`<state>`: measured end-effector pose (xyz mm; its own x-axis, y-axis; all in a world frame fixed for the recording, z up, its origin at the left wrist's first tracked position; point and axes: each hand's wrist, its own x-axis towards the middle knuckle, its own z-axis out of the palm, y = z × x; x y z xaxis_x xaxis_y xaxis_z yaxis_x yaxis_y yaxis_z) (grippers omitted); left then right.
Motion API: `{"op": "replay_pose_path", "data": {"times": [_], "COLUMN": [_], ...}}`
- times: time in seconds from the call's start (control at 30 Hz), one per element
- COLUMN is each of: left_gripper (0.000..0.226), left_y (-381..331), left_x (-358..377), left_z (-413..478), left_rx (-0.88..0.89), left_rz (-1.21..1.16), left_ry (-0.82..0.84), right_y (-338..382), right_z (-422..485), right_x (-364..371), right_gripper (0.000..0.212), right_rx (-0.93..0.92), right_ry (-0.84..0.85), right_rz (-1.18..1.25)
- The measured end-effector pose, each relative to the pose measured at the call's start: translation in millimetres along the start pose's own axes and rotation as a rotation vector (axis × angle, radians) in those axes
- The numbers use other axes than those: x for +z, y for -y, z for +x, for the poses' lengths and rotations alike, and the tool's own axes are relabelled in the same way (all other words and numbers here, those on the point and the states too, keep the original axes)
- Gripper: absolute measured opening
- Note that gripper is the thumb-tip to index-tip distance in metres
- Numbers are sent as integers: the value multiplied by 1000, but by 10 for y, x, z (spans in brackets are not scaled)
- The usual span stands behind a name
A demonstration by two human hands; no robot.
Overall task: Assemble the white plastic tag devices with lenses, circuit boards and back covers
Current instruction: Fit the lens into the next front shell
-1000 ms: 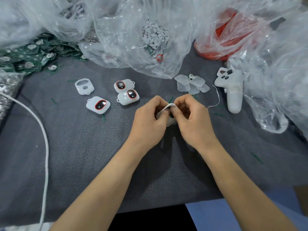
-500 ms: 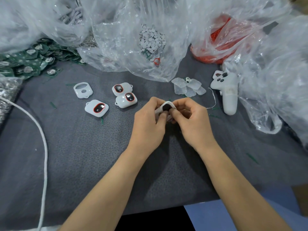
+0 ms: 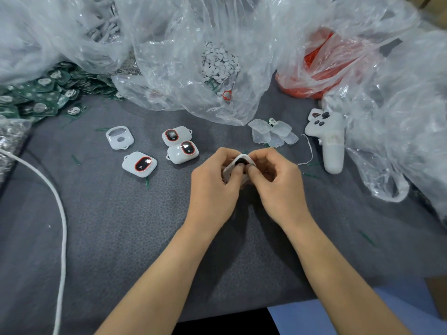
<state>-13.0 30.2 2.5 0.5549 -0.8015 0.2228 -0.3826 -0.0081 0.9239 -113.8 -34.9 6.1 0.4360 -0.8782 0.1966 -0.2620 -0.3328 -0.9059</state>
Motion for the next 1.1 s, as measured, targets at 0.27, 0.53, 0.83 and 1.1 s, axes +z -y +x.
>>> {"op": "replay_pose_path", "data": {"times": [0.27,0.53,0.83,1.1], "left_gripper": [26,29,15,11], "left_y": [18,79,154,181], "left_x": [-57,-89,-75,-90], "left_z": [14,7,154,199], "left_rx": [10,17,-58,-37], "left_rz": [7,-39,-129,-193], "left_ry": [48,-51,-154,-142], "right_y": [52,217,814,117], "right_z": [-56,22,1631,2109], "right_x": [32,76,246,659], "right_gripper": [26,23,33,29], "right_rx": [-132,-250,-150,-59], "right_ry": [-30,0,262,216], "right_rz": [-67,-249,-685,-850]}}
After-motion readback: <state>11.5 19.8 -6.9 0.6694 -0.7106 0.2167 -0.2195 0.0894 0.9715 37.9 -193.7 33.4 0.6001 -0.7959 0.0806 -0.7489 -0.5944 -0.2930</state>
